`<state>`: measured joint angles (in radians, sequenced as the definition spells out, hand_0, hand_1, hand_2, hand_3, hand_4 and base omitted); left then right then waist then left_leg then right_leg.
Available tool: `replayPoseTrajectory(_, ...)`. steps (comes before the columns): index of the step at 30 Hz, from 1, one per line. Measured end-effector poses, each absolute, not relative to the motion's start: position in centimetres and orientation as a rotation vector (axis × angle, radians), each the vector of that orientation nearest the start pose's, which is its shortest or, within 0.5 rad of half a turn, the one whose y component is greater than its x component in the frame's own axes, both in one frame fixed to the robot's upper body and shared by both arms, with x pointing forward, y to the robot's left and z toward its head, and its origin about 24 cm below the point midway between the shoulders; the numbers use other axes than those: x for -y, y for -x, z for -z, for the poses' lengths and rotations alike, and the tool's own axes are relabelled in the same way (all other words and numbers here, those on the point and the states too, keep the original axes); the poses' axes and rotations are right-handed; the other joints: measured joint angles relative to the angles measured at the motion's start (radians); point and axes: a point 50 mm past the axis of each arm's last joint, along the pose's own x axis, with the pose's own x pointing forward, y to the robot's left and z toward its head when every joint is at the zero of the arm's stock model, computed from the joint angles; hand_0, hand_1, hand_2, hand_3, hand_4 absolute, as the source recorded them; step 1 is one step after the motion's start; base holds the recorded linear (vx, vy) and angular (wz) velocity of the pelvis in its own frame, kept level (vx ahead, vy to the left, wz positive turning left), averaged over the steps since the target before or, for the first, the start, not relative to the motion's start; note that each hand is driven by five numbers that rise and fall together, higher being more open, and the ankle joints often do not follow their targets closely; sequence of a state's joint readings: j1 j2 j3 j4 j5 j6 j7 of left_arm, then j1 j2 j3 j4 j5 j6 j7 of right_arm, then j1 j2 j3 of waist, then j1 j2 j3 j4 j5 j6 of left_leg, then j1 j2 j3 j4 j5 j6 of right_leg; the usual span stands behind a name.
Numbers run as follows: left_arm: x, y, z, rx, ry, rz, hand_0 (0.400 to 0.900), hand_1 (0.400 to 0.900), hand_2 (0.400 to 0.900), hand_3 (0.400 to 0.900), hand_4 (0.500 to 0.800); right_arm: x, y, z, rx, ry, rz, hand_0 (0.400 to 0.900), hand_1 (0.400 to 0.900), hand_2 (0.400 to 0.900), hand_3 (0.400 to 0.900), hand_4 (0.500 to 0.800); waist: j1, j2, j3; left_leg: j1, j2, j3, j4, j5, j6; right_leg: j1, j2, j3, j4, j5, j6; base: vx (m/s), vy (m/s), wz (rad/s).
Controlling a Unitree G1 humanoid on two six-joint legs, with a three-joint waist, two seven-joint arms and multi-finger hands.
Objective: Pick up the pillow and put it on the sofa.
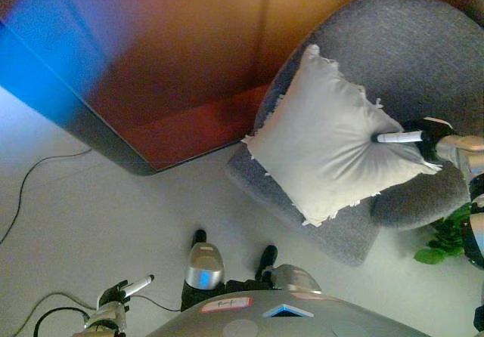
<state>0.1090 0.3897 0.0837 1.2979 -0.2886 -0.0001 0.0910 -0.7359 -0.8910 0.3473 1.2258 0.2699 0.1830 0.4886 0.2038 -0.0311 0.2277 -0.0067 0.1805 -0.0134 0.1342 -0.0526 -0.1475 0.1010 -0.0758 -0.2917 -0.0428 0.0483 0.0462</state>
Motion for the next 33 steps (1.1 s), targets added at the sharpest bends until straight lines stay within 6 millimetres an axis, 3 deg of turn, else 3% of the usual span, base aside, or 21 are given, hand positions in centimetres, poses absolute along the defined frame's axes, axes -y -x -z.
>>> replayPoseTrajectory(3,-31.6,-3.2,14.3,-1.277,-0.104,-0.591,0.9,0.9,0.9,0.9,0.8,39.2,-29.7,-8.3,-0.772,0.42,0.083,0.4,0.4,0.4,0.4,0.5,-0.001,0.009,0.005,-0.013,-0.008,-0.023,0.001,0.01,0.003,0.0,-0.006,-0.022,0.004,0.0,0.0,0.07,-0.056,0.16)
replayPoseTrajectory(4,-31.6,-3.5,14.2,-1.256,-0.105,-0.583,0.9,0.9,0.9,0.9,0.8,39.2,-29.8,-8.5,-0.777,0.429,0.086,0.429,0.429,0.429,0.429,0.518,0.001,0.013,0.007,-0.013,-0.009,-0.026,0.002,0.011,0.004,0.0,-0.007,-0.024,0.007,0.0,0.0,0.02,-0.068,0.12)
replayPoseTrajectory(5,-31.7,-3.8,14.1,-1.236,-0.109,-0.581,0.9,0.9,0.9,0.9,0.8,39.3,-29.9,-8.7,-0.783,0.433,0.097,0.9,0.9,0.9,0.9,0.8,0.001,0.02,0.01,-0.017,-0.01,-0.031,0.005,0.012,0.004,0.0,-0.008,-0.028,0.01,-0.001,0.001,-0.02,-0.055,0.1)
replayPoseTrajectory(11,-31.4,-7.5,13.6,-1.122,-0.106,-0.516,0.9,0.9,0.9,0.9,0.8,42.4,-28.9,-12.3,-0.799,0.456,0.343,0.9,0.9,0.9,0.9,0.8,0.018,0.085,0.048,-0.08,-0.015,-0.047,0.035,0.025,0.008,-0.067,-0.018,-0.035,0.061,-0.004,-0.002,-0.06,-0.016,0.06)
replayPoseTrajectory(15,-31.4,-7.5,13.6,-1.125,-0.103,-0.515,0.9,0.9,0.9,0.9,0.8,43.6,-28.3,-13.6,-0.793,0.491,0.433,0.9,0.9,0.9,0.9,0.8,0.016,0.107,0.06,-0.078,-0.023,-0.055,0.033,0.031,0.012,-0.07,-0.026,-0.036,0.072,-0.005,-0.002,-0.01,0.008,-0.05)
replayPoseTrajectory(25,-31.3,-7.5,13.6,-1.137,-0.095,-0.506,0.9,0.9,0.9,0.9,0.8,44.2,-28.0,-14.2,-0.774,0.517,0.499,0.9,0.9,0.9,0.9,0.8,0.014,0.087,0.072,-0.045,-0.022,-0.038,0.027,0.033,0.014,-0.055,-0.028,-0.019,0.084,-0.007,-0.002,0.01,0.012,-0.09)
replayPoseTrajectory(33,-31.3,-7.6,13.7,-1.148,-0.08,-0.511,0.9,0.9,0.9,0.9,0.8,46.1,-26.4,-16.3,-0.736,0.519,0.599,0.9,0.9,0.9,0.9,0.8,-0.035,0.047,0.08,0.002,-0.022,-0.004,0.002,0.034,0.02,-0.037,-0.033,0.013,0.076,-0.008,-0.002,-0.03,0.021,-0.19)
